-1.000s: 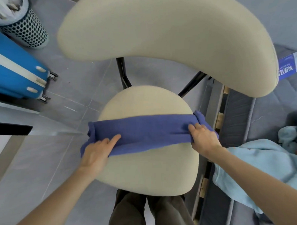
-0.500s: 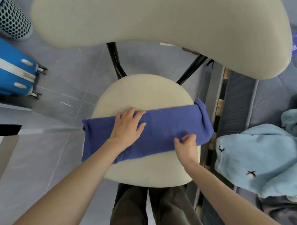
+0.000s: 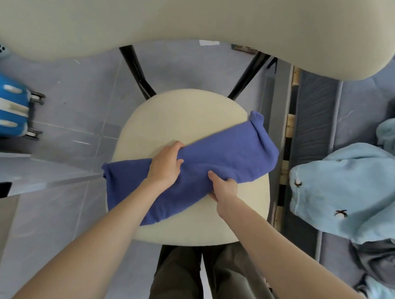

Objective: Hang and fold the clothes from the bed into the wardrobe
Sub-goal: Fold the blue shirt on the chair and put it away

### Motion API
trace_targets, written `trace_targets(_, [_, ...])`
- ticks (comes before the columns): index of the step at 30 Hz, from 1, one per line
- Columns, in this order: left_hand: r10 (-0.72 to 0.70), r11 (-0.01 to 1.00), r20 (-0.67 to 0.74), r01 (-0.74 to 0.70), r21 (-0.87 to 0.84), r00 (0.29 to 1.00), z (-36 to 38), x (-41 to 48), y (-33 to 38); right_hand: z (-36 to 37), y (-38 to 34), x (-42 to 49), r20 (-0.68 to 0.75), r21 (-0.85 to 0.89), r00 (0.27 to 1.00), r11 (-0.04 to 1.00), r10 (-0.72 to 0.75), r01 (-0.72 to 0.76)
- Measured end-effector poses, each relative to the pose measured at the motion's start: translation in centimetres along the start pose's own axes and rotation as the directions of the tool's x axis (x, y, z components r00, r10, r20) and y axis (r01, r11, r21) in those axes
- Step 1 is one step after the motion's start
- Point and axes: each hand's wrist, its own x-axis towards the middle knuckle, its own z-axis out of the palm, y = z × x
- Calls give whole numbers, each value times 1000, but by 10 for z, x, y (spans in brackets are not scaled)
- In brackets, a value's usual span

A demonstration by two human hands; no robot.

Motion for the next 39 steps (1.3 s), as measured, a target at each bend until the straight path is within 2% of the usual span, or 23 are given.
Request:
trace_targets(2, [-87,994,-17,86,-69,996,1,-9,-9,5,-9,3,24,-155,995,983,-93,96])
trace_targets(4, [-224,963,-22,218,-158,974,0,-22,-18,10,-19,4,120,-302,974,927,-194,222])
trace_targets(6, [-362,891,9,349,-291,932,3,-40,-25,13,-28,4,233,-400,938,854,-255,332])
trace_targets(8, [-445,794,116,451,-408,888,10,-56,-25,12,-36,6,322,-480,905,776,-279,410])
trace_targets(10, [-458,642,280,532,-551,843,13,-64,-18,6,-45,8,367,-529,894,732,-259,429])
trace_targets(12, [-463,497,327,547,-673,824,10,-59,-8,-1,-54,9,379,-530,902,750,-208,396])
trace_targets(17, [-592,445,100,428,-786,799,-12,-18,4,-2,-75,12,453,-424,883,842,-122,334])
trace_targets(21, [-558,504,25,363,-784,830,-26,5,-3,21,-93,15,443,-390,886,860,-138,329])
trace_targets(24, [-469,509,118,377,-774,875,-33,12,-12,35,-98,22,438,-459,886,810,-151,365])
trace_targets(26, [-456,531,124,381,-757,881,-37,10,-15,38,-99,26,427,-482,889,789,-167,380])
trace_targets(29, [-451,595,36,331,-733,892,-44,4,-16,33,-100,21,438,-423,873,808,-213,409])
trace_targets(31, [-432,626,-32,274,-730,901,-45,-3,-14,27,-102,15,425,-406,855,781,-299,475])
trace_targets(33, [-370,633,-96,175,-754,924,-47,-10,-13,20,-103,8,426,-397,808,719,-406,571])
trace_targets(36, [-178,685,-163,4,-728,970,-56,-16,-15,12,-109,1,574,-323,656,601,-490,731])
trace_targets(37, [-129,731,-173,-24,-682,977,-59,-15,-16,10,-113,0,626,-331,611,544,-485,771])
trace_targets(39, [-90,836,-184,-26,-548,979,-64,-13,-19,10,-119,0,674,-446,575,365,-463,817])
